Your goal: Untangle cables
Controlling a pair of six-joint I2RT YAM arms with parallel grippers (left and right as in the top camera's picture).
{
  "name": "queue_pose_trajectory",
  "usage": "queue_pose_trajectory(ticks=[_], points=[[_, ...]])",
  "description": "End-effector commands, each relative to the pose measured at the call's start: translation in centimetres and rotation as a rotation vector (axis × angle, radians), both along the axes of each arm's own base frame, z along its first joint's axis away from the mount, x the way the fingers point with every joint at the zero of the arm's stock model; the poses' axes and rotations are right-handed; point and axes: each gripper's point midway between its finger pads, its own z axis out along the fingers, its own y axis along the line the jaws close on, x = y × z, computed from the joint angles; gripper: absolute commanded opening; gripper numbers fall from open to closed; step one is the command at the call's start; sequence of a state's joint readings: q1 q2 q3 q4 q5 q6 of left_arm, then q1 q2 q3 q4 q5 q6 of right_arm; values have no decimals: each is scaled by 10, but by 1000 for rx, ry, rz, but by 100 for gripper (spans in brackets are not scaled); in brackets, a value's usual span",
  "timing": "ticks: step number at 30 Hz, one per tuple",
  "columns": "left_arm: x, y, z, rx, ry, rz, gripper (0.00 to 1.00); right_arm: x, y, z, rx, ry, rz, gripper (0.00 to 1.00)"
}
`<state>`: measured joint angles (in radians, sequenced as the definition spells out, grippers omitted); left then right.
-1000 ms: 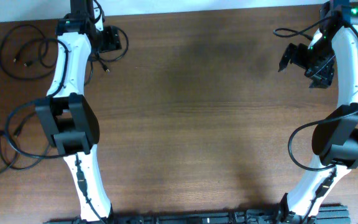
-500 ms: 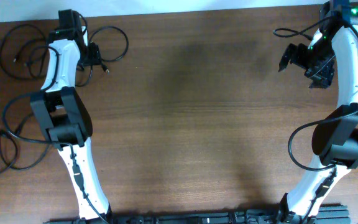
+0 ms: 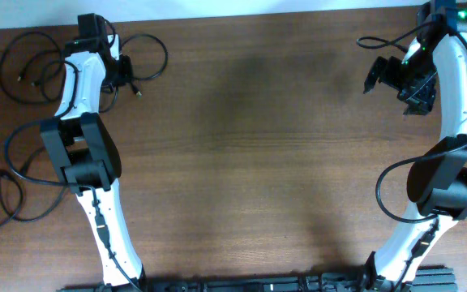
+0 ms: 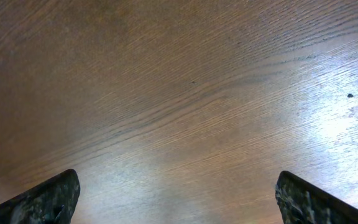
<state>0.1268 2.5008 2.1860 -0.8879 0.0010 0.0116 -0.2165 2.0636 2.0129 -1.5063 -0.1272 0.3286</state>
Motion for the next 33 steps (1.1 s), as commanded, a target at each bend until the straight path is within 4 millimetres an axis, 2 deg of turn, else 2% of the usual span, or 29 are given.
queue_pose_trajectory(ticks=[1, 5, 8, 12, 15, 19, 20, 22, 25, 28, 29, 30, 33], points=[[5, 7, -6, -44, -19, 101, 0, 1, -3, 16, -26, -44, 5, 98], [12, 20, 3, -77, -63, 212, 0, 1, -3, 16, -26, -44, 5, 98], [20, 35, 22, -171, -123, 448, 0, 1, -3, 16, -26, -44, 5, 98], [34, 33, 46, -335, -186, 611, 0, 1, -3, 16, -26, -44, 5, 98], [45, 24, 61, -403, -226, 588, 0, 1, -3, 16, -26, -44, 5, 99], [40, 24, 58, -399, -202, 593, 0, 1, -3, 16, -26, -44, 5, 98], [39, 23, 57, -397, -196, 591, 5, 1, -3, 16, -26, -44, 5, 98], [39, 21, 56, -380, -192, 554, 9, 1, -3, 16, -26, -44, 5, 98], [36, 18, 54, -309, -182, 424, 20, 1, -3, 16, -26, -44, 5, 98], [23, 28, 46, -217, -131, 408, 32, 1, -3, 16, -26, -44, 5, 98], [17, 31, 42, -188, -105, 397, 42, 1, -3, 16, -26, -44, 5, 98], [14, 30, 41, -176, -90, 369, 61, 1, -3, 16, -26, -44, 5, 98], [9, 30, 38, -164, -66, 346, 63, 1, -3, 16, -26, -44, 5, 98]])
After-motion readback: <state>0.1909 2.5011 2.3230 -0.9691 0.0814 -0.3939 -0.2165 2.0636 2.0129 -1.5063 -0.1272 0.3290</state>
